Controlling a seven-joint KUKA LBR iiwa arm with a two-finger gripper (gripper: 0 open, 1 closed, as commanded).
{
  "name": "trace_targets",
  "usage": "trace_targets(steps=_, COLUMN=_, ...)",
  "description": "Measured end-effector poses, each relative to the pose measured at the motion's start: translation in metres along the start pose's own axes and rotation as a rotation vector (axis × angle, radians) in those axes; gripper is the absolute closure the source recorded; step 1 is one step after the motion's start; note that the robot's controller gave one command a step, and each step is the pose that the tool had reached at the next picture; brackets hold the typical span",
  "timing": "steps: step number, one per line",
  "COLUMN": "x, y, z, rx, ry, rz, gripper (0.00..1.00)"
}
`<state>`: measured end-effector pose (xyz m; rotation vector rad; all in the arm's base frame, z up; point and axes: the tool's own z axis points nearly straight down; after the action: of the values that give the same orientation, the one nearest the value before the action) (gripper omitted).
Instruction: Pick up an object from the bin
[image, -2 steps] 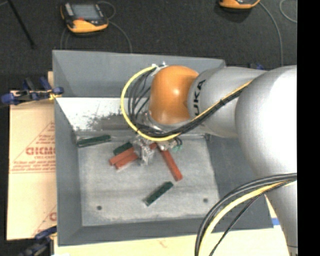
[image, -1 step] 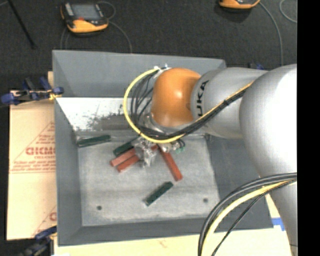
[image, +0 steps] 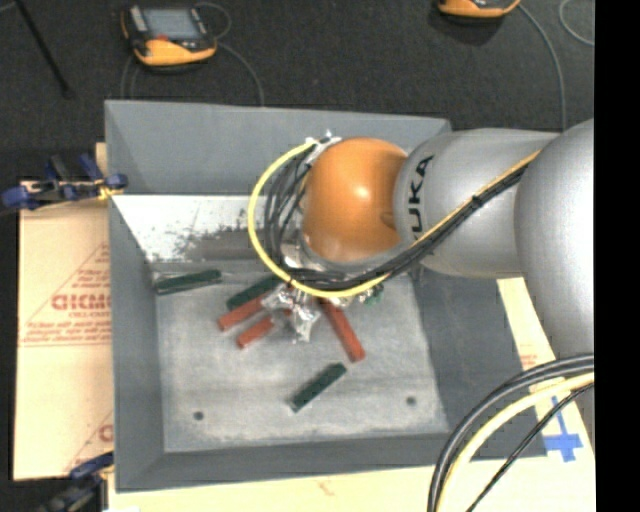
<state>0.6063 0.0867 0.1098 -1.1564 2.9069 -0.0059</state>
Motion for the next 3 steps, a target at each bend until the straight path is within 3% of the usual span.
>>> trace_targets(steps=1, x=-0.009, y=0.017, z=0.035, rx=-0.007, ry=0.009, rz=0.315, gripper=0.00)
trace_targets(steps=2, x=-0.013, y=0.018, z=0.038, rx=-0.006, ry=0.007, rz=0.334, gripper=0.00)
trace_targets(steps=3, x=0.023, y=0.029, z=0.027, rx=-0.006, ry=0.007, rz=0.282, gripper=0.00)
